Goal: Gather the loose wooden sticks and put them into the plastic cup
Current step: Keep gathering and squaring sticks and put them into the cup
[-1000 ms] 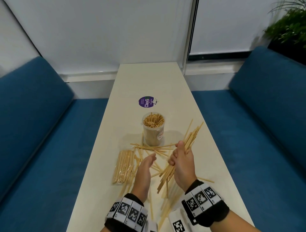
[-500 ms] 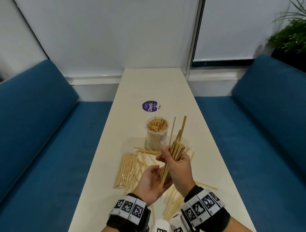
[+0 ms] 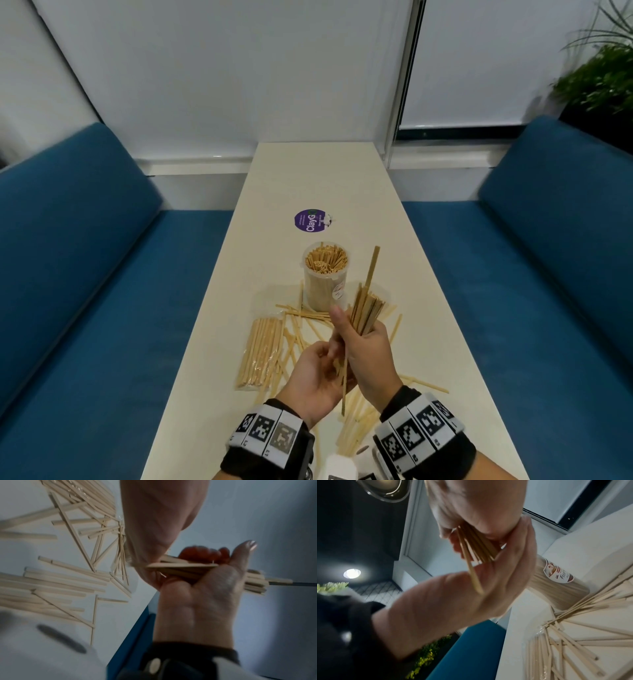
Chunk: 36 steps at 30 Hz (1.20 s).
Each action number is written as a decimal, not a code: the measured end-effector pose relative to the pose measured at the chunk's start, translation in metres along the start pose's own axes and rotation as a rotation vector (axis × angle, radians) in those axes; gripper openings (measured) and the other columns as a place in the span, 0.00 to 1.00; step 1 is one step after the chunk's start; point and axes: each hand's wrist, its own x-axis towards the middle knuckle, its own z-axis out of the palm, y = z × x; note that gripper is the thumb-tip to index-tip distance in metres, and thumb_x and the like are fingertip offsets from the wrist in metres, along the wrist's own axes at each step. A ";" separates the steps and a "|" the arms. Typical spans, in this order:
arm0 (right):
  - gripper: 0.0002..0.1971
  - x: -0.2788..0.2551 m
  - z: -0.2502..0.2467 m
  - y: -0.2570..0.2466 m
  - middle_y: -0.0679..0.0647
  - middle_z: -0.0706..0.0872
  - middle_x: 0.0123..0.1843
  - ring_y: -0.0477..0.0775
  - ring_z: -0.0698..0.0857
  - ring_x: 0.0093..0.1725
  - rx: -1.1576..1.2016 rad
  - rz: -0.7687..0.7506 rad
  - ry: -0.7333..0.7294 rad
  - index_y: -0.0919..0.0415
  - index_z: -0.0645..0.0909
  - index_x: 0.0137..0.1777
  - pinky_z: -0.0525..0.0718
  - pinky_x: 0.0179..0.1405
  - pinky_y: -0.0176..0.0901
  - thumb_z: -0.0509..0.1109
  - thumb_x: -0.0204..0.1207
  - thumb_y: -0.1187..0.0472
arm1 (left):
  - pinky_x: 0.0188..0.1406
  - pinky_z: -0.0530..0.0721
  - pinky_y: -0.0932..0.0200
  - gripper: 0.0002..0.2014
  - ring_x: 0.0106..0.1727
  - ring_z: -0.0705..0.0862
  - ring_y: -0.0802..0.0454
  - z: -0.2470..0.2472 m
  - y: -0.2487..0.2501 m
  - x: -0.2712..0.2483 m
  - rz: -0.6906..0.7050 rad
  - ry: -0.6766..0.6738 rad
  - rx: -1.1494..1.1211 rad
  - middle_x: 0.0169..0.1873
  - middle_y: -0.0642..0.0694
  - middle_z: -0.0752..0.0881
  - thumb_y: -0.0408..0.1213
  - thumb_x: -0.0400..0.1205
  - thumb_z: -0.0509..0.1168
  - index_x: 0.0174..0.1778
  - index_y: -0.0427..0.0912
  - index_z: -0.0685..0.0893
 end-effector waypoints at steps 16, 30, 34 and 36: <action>0.13 0.008 -0.011 -0.010 0.51 0.83 0.40 0.40 0.81 0.31 -0.600 0.265 -0.275 0.57 0.65 0.59 0.72 0.20 0.27 0.65 0.79 0.58 | 0.68 0.77 0.45 0.28 0.64 0.82 0.43 -0.011 0.001 -0.012 0.287 -0.156 0.293 0.61 0.35 0.84 0.57 0.80 0.53 0.64 0.41 0.82; 0.44 -0.004 -0.006 0.000 0.48 0.82 0.50 0.37 0.76 0.32 -0.783 0.208 -0.429 0.50 0.41 0.82 0.72 0.27 0.27 0.69 0.75 0.64 | 0.28 0.81 0.65 0.22 0.41 0.88 0.51 -0.008 -0.005 -0.005 0.424 0.228 0.539 0.40 0.40 0.89 0.47 0.87 0.52 0.45 0.35 0.86; 0.48 -0.007 -0.022 0.001 0.49 0.79 0.51 0.43 0.82 0.44 -0.741 0.295 -0.456 0.46 0.45 0.80 0.78 0.38 0.30 0.77 0.70 0.52 | 0.57 0.83 0.52 0.21 0.53 0.86 0.46 -0.009 0.010 -0.007 0.561 0.207 0.119 0.44 0.39 0.89 0.40 0.88 0.51 0.35 0.36 0.82; 0.44 -0.008 -0.032 0.003 0.51 0.79 0.59 0.48 0.81 0.57 -0.621 0.393 -0.379 0.49 0.48 0.80 0.80 0.52 0.36 0.72 0.72 0.43 | 0.64 0.78 0.50 0.23 0.47 0.86 0.46 -0.010 0.019 -0.008 0.665 0.218 0.003 0.31 0.44 0.88 0.39 0.88 0.51 0.29 0.38 0.81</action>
